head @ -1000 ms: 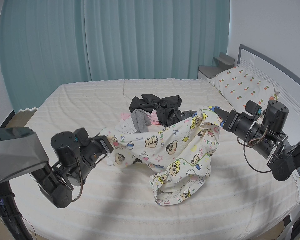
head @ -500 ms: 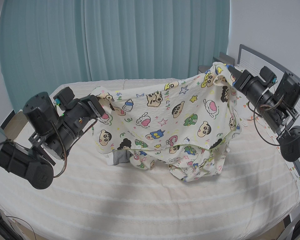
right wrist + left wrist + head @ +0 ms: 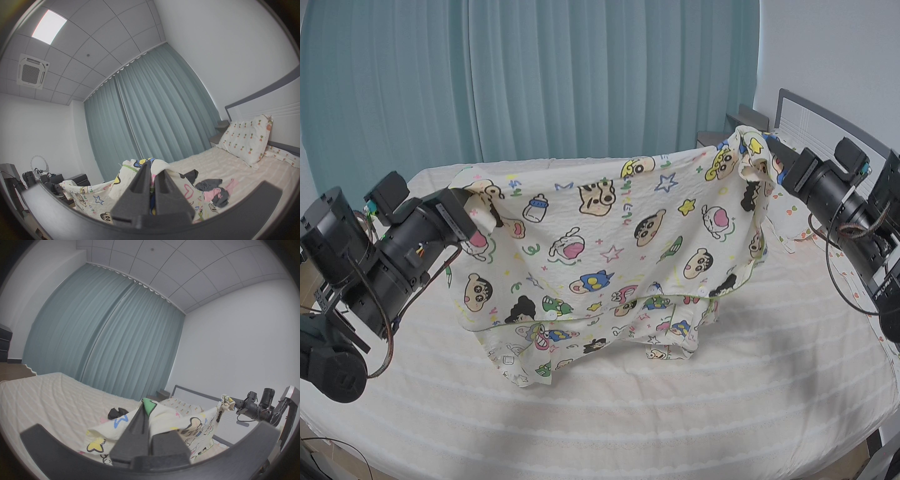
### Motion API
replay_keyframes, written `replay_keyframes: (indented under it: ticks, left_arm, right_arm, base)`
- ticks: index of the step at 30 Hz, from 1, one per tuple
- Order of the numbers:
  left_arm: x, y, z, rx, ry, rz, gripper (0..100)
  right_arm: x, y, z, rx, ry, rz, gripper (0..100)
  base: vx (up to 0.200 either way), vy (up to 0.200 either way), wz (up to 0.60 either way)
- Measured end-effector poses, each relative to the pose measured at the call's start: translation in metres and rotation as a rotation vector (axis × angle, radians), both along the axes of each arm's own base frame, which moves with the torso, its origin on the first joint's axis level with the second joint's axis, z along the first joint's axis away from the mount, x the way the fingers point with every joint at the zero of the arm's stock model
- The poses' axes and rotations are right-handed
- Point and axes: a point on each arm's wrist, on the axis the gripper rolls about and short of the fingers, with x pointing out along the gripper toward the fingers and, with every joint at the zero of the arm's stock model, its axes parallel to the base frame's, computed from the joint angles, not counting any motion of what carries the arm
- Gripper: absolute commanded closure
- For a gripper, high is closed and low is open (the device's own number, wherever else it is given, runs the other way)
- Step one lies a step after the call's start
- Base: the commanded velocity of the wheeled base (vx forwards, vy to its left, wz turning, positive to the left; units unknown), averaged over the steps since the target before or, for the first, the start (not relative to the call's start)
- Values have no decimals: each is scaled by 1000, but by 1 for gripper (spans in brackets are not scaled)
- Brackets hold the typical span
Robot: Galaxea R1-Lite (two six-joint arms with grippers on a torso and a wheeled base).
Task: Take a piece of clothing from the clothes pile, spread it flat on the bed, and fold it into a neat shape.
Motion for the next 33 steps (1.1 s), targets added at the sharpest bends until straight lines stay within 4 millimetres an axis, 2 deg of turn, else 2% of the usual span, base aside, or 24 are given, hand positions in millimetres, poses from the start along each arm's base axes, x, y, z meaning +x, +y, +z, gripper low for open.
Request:
replay_keyframes:
  ticks: [6, 16, 28, 33]
  left_arm:
    - [-8, 0, -12, 13, 44, -3, 100]
    - [-13, -1, -12, 6, 46, 9, 100]
    - [-23, -1, -9, -7, 35, -10, 100]
    - [-29, -6, -9, -15, 37, -46, 100]
  right_arm:
    - [-15, -5, -6, 36, 34, 29, 100]
    - [-32, -9, 6, 75, 1, 57, 100]
    - [-55, -8, 22, 100, -44, 100, 100]
    - [-61, -10, 25, 103, -48, 102, 100]
  base:
    - [-200, 0, 0]
    - [-200, 0, 0]
    - [0, 0, 0]
    - [0, -200, 0]
